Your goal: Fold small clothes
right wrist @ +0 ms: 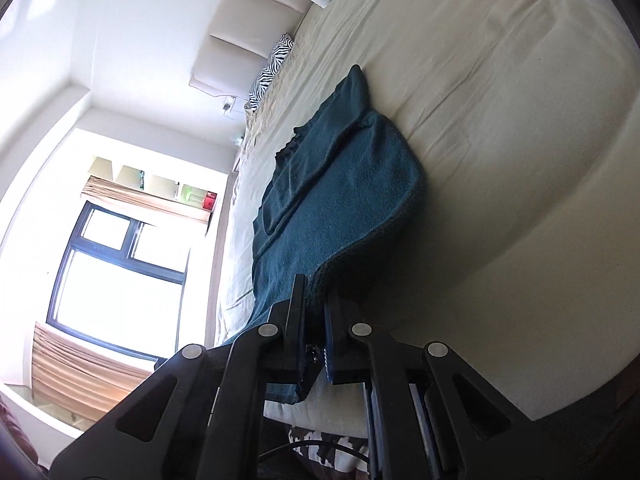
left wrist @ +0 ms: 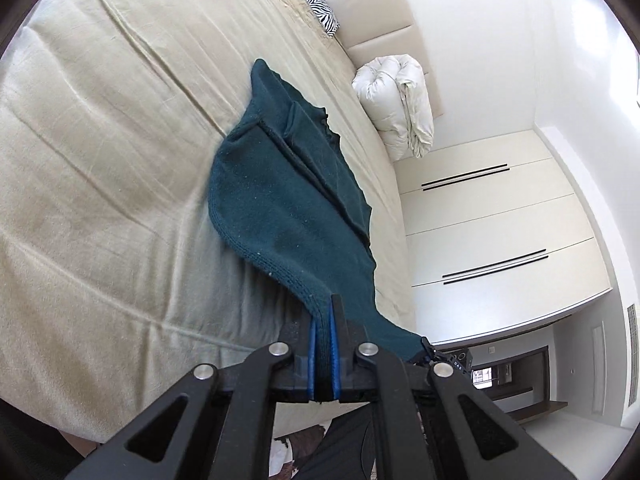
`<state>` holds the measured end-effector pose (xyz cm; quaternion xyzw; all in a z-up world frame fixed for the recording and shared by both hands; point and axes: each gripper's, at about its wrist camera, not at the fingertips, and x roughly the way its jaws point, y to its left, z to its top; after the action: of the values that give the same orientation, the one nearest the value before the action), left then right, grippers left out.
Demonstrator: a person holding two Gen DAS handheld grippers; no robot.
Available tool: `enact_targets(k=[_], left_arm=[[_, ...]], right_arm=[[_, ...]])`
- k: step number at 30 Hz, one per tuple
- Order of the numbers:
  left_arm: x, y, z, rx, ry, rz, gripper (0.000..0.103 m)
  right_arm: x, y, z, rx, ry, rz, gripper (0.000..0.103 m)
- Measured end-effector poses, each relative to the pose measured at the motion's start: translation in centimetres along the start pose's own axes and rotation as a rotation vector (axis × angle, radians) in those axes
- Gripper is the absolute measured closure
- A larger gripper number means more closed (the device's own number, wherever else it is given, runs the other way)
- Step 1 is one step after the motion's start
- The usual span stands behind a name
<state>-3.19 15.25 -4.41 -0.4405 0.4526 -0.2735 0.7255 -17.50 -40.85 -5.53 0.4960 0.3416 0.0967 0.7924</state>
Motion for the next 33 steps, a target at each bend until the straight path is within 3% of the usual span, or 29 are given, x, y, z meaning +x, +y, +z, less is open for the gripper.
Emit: enact_targets(k=[9, 20, 33], left_arm=[[1.1, 0.3, 5.7, -0.111, -0.084, -0.078, 0.096], [5.9, -0.3, 15.0, -0.12, -0.142, -0.08, 0.096], [13.3, 1.4, 26.0, -0.125, -0.161, 0.017, 0.096]], right_arm=[[2.2, 1.9, 5.1, 0.038, -0.111, 0.051, 0.097], [8.7, 4.3, 14.1, -0.01, -0.162, 0.002, 0.097], [20.7, 3.9, 25.0, -0.039, -0.164, -0.151, 0.097]])
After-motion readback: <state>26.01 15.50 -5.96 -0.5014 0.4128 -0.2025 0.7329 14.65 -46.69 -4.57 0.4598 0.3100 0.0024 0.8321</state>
